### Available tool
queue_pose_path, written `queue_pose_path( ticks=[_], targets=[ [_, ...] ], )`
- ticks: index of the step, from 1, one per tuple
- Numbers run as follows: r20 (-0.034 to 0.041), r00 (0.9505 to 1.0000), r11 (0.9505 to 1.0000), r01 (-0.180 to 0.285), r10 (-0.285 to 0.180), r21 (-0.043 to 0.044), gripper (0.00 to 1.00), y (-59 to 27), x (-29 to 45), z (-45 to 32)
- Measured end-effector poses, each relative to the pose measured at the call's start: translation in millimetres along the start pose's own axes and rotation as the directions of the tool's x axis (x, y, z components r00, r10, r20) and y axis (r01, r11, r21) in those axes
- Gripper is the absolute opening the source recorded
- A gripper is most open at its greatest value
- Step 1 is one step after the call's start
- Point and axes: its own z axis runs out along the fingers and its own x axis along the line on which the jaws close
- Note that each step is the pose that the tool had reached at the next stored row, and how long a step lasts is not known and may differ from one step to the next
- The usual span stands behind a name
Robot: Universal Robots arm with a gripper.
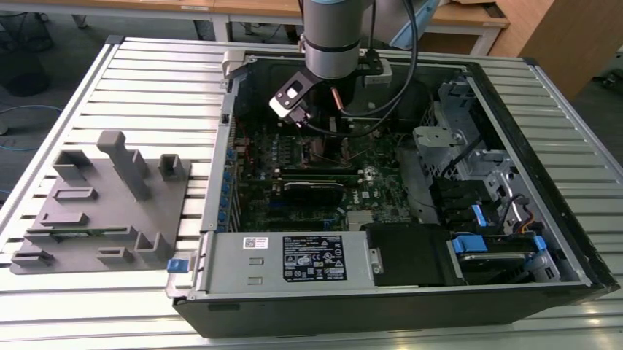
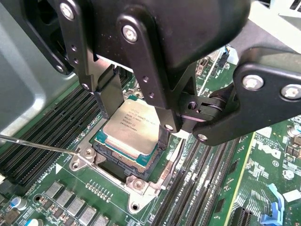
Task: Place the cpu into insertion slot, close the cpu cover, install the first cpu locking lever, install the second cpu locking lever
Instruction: 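Place the cpu into insertion slot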
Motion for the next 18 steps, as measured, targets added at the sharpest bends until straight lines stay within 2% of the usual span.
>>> queue_pose_path(
  ticks=[4,18],
  targets=[
    [-0.0001,1.0000,1.0000,0.000,0.000,-0.0025,0.54,-0.1,0.0,0.2],
    [-0.0011,1.0000,1.0000,0.000,0.000,-0.0028,0.54,-0.4,0.1,3.3]
  ],
)
